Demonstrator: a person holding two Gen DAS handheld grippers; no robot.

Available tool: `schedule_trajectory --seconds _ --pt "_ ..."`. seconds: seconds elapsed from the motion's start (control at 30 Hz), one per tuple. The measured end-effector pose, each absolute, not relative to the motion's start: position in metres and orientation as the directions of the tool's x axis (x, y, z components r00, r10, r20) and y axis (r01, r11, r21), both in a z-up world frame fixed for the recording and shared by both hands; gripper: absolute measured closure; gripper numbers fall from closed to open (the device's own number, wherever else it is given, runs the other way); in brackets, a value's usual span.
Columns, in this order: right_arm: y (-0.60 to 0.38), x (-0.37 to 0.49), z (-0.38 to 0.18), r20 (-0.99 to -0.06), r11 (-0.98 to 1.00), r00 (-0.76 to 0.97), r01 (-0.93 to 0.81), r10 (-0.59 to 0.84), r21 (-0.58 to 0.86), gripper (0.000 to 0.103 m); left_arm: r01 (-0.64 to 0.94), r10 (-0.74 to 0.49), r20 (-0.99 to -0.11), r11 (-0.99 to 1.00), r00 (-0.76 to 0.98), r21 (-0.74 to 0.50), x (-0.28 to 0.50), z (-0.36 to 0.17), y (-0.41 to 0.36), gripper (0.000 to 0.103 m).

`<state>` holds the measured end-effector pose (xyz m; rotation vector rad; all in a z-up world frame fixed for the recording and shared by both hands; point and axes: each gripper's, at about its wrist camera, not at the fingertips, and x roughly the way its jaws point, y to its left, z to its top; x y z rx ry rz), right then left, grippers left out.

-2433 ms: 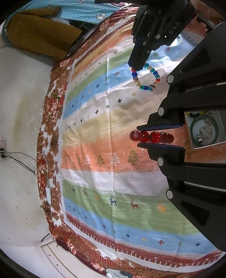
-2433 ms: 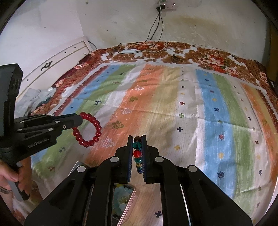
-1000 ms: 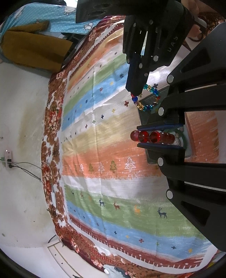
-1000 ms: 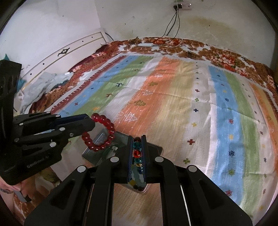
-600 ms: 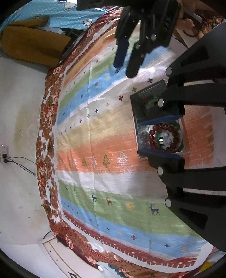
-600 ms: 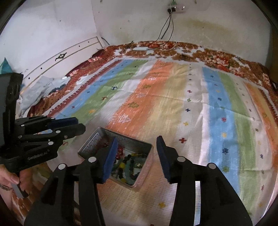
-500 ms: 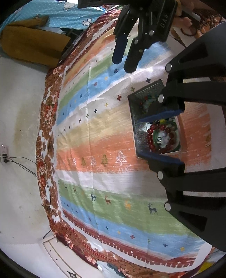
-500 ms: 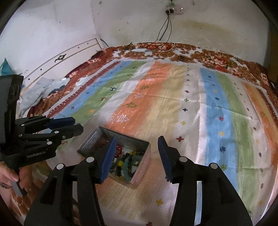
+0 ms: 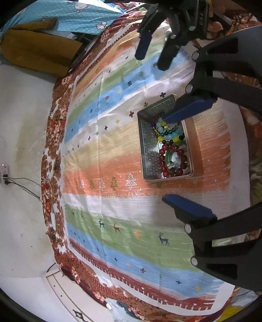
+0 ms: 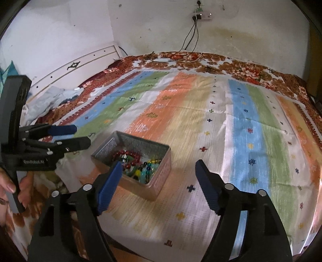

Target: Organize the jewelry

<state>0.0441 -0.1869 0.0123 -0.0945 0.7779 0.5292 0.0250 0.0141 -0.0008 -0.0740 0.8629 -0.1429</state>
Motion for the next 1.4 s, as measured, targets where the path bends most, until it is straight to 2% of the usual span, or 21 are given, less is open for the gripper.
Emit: schedule_trajectory --seconds 0.13,0.2,0.4,0.77,1.1,1.4 --pt "-0.19 0.037 0.012 -0.68 0.874 0.607 -0.474 0.411 0.105 0.019 0.077 -0.126 -0.73 0.992 0.672 -0.1 0.016 0.003 0.013 0.015" --pt "-0.192 0.033 0.013 -0.672 0.878 0.62 -0.469 0.405 0.097 0.013 0.075 -0.122 -0.723 0.992 0.68 -0.097 0.013 0.005 0.013 0.006" --pt "-0.209 0.027 0.017 -0.635 0.887 0.648 -0.441 0.42 0.137 0.005 0.067 -0.096 -0.706 0.995 0.702 -0.069 0.004 0.007 0.014 0.006" --pt "-0.212 0.022 0.014 -0.617 0.877 0.65 -0.455 0.444 0.152 0.005 0.071 -0.07 -0.649 0.997 0.757 -0.025 -0.01 0.013 0.006 0.006" --pt "-0.214 0.032 0.004 -0.658 0.883 0.615 -0.436 0.434 0.175 0.005 0.052 -0.04 -0.664 0.999 0.747 -0.002 -0.005 0.01 0.006 0.006" --pt "-0.218 0.031 0.005 -0.641 0.88 0.622 -0.432 0.448 0.196 0.005 0.058 -0.04 -0.652 0.998 0.757 0.006 -0.008 0.013 0.006 0.006"
